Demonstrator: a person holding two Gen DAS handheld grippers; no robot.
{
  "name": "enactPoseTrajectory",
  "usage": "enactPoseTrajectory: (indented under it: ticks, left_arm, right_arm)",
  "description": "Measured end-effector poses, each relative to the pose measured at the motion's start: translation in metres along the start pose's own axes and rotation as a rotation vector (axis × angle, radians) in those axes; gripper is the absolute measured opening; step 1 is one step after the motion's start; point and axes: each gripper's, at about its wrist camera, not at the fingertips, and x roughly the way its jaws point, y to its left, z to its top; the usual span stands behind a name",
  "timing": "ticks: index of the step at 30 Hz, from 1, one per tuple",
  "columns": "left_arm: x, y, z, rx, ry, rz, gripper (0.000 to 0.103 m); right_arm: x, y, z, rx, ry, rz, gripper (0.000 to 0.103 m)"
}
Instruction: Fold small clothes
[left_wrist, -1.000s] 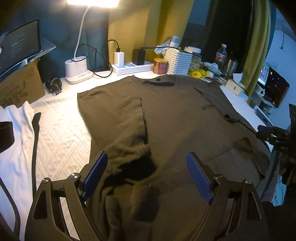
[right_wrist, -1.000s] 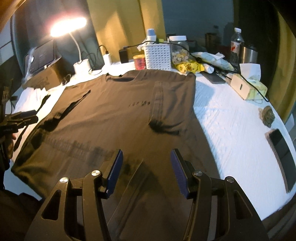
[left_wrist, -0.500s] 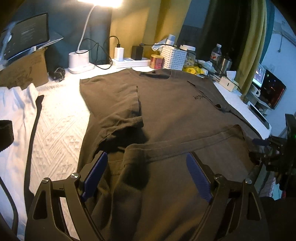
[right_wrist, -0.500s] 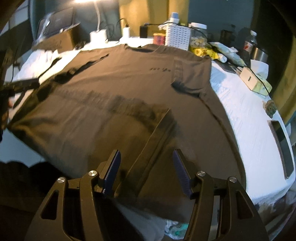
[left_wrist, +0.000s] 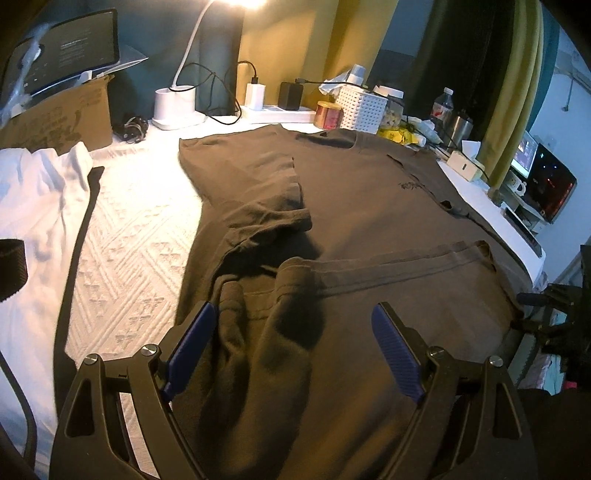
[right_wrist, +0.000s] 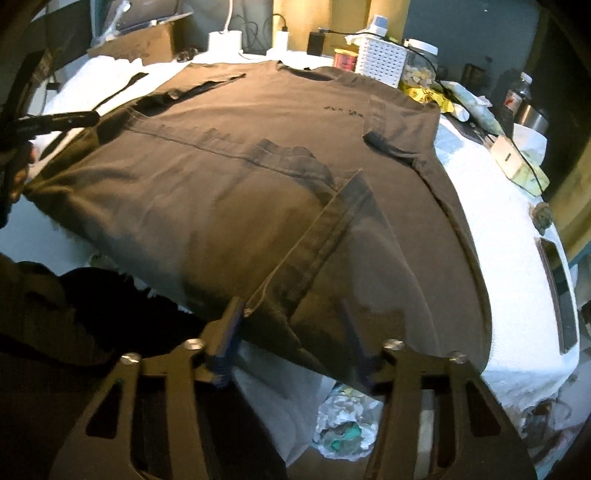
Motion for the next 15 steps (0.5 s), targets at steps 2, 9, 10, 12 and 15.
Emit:
enactPoseTrajectory:
  ticks: [2,9,10,12,15]
  left_arm:
    - [-0.001,0.003,-0.001,0.001,0.007,0.012,0.086]
    - [-0.011,0.015,-0.001,-0.012,0.008,0.013,0.086]
    - [-0.013,0.017,0.000,-0.017,0.001,0.015,0.086]
    - [-0.017,0.018,0.003,-0.016,-0.012,0.030,0.085]
    - [-0.018,0.017,0.006,0.023,-0.012,0.079,0.068]
  right_arm:
    - [-0.001,-0.005,0.001,0.004,-0.006,-0.012,0.006]
    - [-0.003,-0.046,0.010,0.088,-0.054,-0.073,0.006]
    - [-0.002,-0.054,0.012,0.108,-0.061,-0.080,0.006]
    - [0.000,-0.070,0.017,0.142,-0.079,-0.099,0.006]
    - [0.003,-0.088,0.023,0.177,-0.101,-0.114,0.006]
